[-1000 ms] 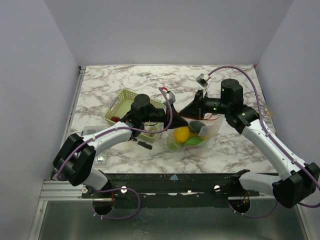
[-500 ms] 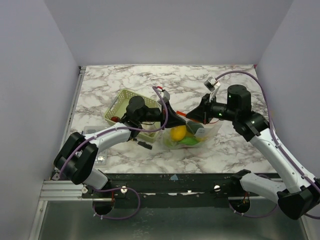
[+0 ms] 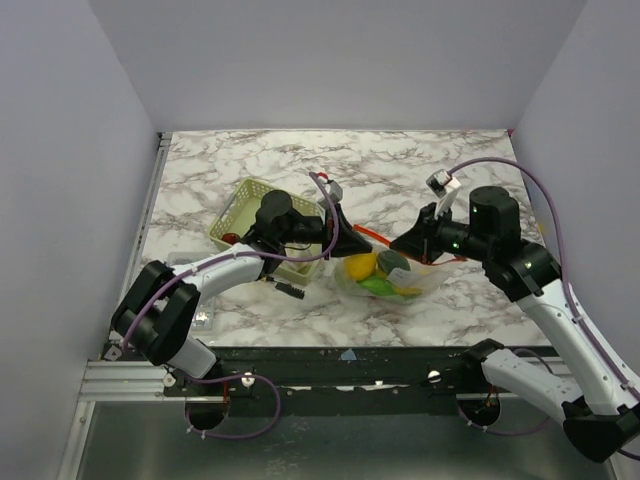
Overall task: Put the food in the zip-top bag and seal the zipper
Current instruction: Zip the zipper food storage bag at the center of the board.
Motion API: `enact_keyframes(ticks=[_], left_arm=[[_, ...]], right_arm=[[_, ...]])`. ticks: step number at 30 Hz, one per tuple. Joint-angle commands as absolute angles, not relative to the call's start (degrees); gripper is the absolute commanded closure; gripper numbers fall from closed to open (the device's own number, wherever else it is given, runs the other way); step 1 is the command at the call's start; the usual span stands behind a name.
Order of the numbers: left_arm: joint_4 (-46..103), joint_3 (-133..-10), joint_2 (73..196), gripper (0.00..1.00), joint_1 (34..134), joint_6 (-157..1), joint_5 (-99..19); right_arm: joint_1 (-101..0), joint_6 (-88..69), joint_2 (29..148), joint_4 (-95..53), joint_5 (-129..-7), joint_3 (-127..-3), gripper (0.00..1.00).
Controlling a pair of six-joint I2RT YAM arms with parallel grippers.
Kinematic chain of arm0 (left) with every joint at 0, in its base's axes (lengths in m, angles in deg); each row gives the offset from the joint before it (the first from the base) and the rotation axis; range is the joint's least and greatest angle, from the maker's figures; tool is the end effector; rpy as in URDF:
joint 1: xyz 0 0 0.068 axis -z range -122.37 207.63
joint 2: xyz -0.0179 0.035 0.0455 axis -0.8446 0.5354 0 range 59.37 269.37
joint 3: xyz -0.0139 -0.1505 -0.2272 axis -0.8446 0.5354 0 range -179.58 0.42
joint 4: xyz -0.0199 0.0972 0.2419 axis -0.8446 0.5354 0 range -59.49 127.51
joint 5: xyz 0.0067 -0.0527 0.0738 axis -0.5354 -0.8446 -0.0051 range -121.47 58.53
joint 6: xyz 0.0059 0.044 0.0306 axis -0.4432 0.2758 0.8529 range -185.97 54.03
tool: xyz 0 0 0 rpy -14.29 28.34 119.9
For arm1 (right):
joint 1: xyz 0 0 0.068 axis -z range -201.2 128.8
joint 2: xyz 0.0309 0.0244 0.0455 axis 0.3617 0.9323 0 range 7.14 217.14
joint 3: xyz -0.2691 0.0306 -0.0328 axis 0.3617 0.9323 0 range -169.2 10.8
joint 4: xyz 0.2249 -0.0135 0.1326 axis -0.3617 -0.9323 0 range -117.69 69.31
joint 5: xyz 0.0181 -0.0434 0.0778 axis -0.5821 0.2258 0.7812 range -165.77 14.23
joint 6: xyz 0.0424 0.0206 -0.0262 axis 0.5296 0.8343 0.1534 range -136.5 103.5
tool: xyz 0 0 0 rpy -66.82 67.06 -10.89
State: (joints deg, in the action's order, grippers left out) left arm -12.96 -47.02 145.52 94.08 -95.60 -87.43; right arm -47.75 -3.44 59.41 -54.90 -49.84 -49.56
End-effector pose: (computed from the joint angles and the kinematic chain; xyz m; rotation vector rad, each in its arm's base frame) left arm 0.2435 -0.2166 0.2784 0.9748 1.4778 -1.5910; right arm 0.1609 0.0978 0.3695 -0.5386 2.0231 0.8866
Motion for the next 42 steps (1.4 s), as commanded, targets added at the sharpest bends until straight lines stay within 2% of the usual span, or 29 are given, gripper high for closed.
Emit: enact_keyframes(ticks=[1, 10, 12, 15, 17, 21, 25, 27, 32, 36, 42], left_arm=[[-8.5, -50.0, 145.3, 1.0, 92.7, -91.8, -86.4], [-0.2, -54.4, 146.2, 0.99, 92.7, -90.9, -81.8], [2.8, -55.5, 145.9, 0.86, 92.7, -91.4, -80.3], [2.8, -54.4, 143.8, 0.58, 92.7, -93.4, -78.0], [3.9, -53.0, 141.5, 0.46, 92.7, -92.5, -75.9], [6.6, -49.7, 134.2, 0.41, 93.3, -85.5, -71.8], [13.9, -50.0, 127.9, 0.3, 97.6, -70.3, -70.1], [18.4, -52.4, 127.4, 0.29, 99.9, -62.4, -71.3], [22.6, -59.6, 133.1, 0.28, 100.5, -57.8, -80.5], [27.8, -66.1, 139.2, 0.29, 100.7, -52.2, -83.5], [37.8, -70.8, 145.2, 0.34, 100.9, -46.3, -86.2]], right_arm=[[-47.3, -2.4, 55.1, -62.5, -55.5, -52.2, 1.0], [-47.3, 1.1, 51.3, -66.4, -57.4, -52.9, 0.99], [-47.2, 2.5, 51.4, -65.1, -57.7, -52.3, 0.99], [-47.3, 4.6, 52.6, -62.1, -57.3, -50.4, 0.99], [-47.3, 5.4, 53.5, -60.2, -57.0, -49.6, 0.99], [-47.3, 5.8, 54.7, -57.2, -57.0, -48.8, 0.99], [-47.3, 3.5, 56.7, -56.5, -54.1, -48.6, 0.99], [-47.2, 2.5, 57.4, -56.4, -53.4, -48.4, 1.0], [-47.3, 1.8, 58.0, -54.8, -50.1, -47.7, 0.99], [-47.3, 2.7, 58.1, -54.1, -48.5, -47.1, 0.99], [-47.3, 2.9, 57.0, -54.3, -48.7, -47.4, 0.99]])
